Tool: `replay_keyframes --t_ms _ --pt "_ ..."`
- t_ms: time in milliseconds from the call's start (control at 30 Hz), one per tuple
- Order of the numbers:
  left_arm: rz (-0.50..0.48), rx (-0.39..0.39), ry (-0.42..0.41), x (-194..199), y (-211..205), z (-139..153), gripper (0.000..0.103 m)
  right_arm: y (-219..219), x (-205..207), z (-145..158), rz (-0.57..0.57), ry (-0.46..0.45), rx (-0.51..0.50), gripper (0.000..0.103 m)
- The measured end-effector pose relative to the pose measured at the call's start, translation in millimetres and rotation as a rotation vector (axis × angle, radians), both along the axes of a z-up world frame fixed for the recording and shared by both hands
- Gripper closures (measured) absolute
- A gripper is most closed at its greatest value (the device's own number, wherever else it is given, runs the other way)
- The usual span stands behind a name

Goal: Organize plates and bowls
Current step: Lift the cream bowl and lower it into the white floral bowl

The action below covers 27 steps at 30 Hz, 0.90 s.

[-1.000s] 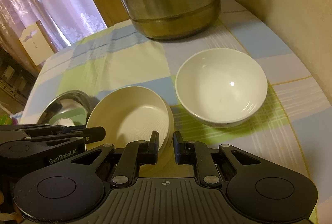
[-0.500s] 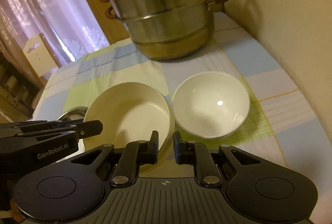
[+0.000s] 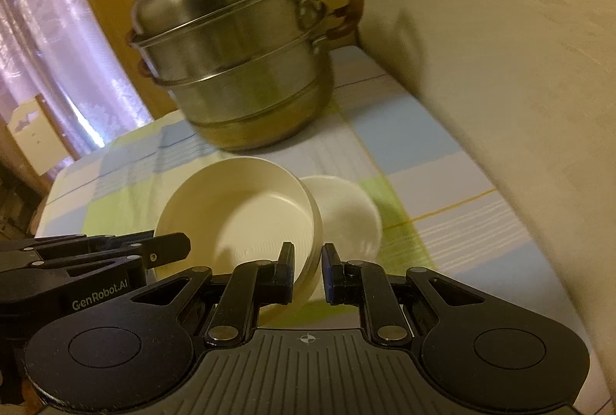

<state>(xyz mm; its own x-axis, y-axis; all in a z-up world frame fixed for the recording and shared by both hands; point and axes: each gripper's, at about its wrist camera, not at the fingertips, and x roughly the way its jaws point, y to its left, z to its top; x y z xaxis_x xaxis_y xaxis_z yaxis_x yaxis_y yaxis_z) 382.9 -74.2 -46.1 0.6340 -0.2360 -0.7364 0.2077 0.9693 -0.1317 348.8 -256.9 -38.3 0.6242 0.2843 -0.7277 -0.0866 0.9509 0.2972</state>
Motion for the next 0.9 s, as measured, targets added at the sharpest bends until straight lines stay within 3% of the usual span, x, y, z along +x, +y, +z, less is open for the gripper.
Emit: replay_keyframes --t_ms 400,900 --pt "-0.023 -0.014 0.035 37.5 -22.2 -13.4 0.091 -20.2 31.6 -8.1 -0.053 0.023 -0.030 0.088" --pt "-0.024 0.000 0.085 49.1 -25.3 -33.3 0.091 -21.7 46.5 -31.9 -0.053 0.080 -0.033 0.088"
